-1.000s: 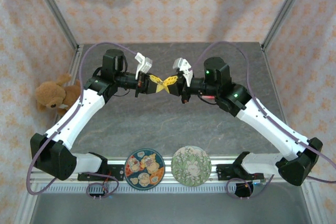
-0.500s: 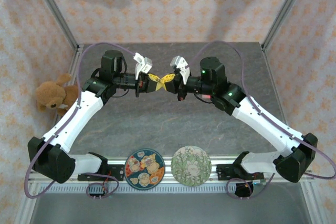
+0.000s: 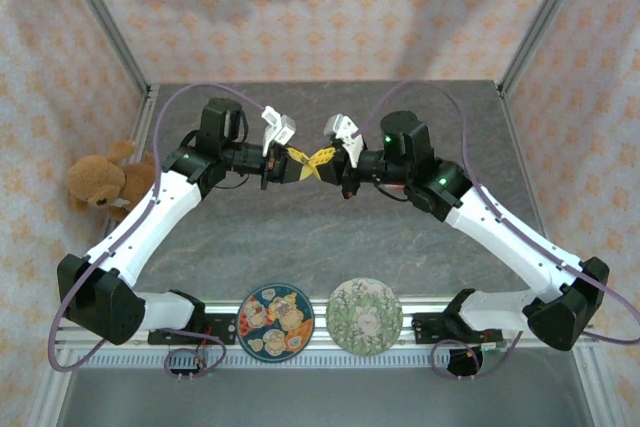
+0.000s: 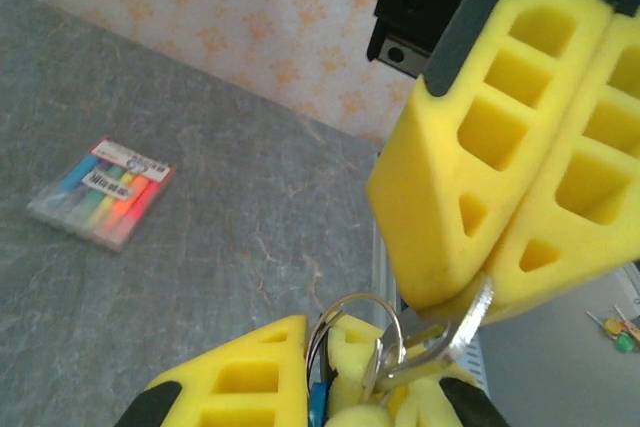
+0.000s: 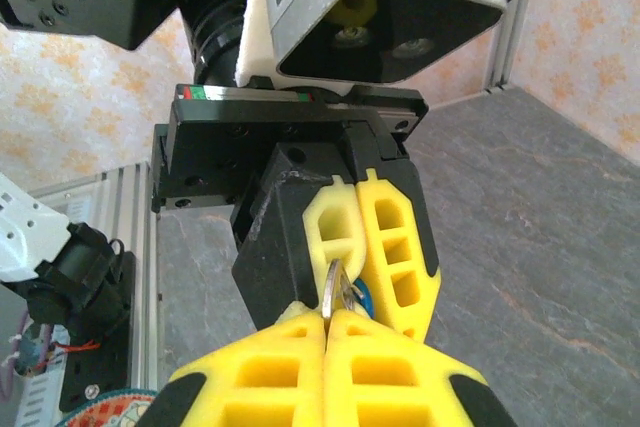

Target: Remove the keys from the keyring

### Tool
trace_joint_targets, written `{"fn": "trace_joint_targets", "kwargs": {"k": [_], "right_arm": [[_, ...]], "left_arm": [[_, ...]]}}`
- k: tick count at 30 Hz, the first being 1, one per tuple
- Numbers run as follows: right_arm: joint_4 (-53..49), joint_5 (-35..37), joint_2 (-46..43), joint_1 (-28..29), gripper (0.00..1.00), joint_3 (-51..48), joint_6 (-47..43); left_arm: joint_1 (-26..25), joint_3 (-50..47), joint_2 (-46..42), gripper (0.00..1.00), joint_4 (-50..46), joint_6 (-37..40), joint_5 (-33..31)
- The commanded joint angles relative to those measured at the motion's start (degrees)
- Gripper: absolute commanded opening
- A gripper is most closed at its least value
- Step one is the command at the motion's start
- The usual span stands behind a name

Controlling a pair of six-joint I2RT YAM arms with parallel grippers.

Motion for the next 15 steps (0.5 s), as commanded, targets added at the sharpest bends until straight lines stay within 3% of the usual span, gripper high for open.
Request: {"fn": "trace_joint_targets", "kwargs": {"k": [1, 5, 9, 15], "right_arm": [[-2.2, -14.5, 2.8, 9.6, 0.0, -0.4, 0.9], [6.3, -7.7, 2.9, 10.1, 0.0, -2.6, 4.8], [6.9, -2.9, 4.9, 12.7, 0.0, -1.4, 4.0], [8.9, -2.4, 7.3, 13.8, 0.0, -1.1, 5.2]], "left_arm": [[-2.4, 3.7, 0.7, 0.0, 9.4, 0.6, -9.4], [-3.4, 1.7, -1.4, 0.0, 10.9, 0.6, -13.1], [-4.5, 1.0, -2.4, 0.0, 10.6, 1.4, -14.6], [-5.1, 0.0, -4.0, 0.0, 10.9, 1.8, -16.6]]}}
